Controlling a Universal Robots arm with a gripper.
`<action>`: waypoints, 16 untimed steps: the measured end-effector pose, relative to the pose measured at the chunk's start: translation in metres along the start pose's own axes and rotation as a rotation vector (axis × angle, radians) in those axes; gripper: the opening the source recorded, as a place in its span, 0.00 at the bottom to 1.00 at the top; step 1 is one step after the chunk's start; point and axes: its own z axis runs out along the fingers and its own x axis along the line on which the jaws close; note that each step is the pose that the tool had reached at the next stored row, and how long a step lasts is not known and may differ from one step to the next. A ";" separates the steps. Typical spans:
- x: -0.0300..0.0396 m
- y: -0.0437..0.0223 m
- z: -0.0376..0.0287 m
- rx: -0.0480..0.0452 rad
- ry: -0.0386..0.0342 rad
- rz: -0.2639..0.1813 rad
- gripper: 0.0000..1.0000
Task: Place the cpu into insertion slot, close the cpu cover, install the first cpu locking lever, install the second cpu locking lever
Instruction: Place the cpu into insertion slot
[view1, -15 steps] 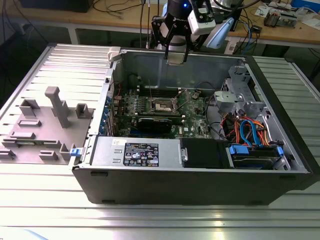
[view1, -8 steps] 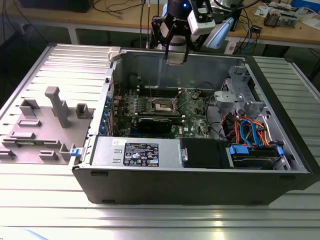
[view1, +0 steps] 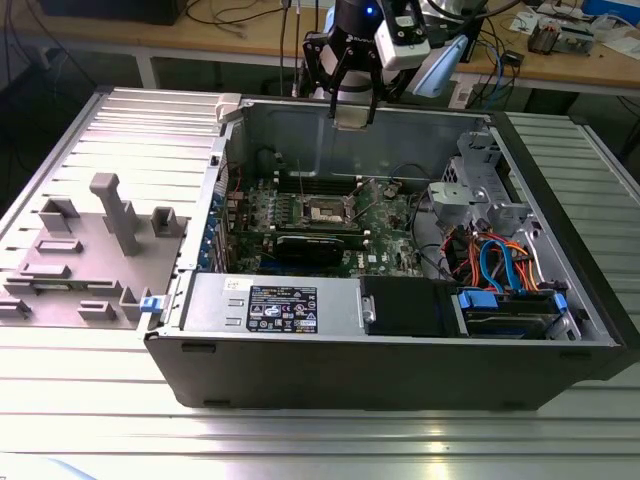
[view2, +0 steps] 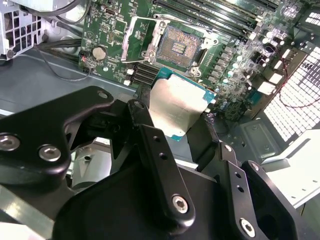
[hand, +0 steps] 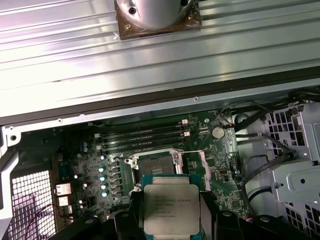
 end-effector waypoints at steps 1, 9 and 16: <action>0.0000 0.0000 0.0000 0.0000 -0.0001 0.001 0.54; 0.0000 0.0000 0.0000 -0.0002 -0.0009 0.010 0.54; 0.0000 0.0000 0.0000 -0.0004 -0.0017 0.019 0.54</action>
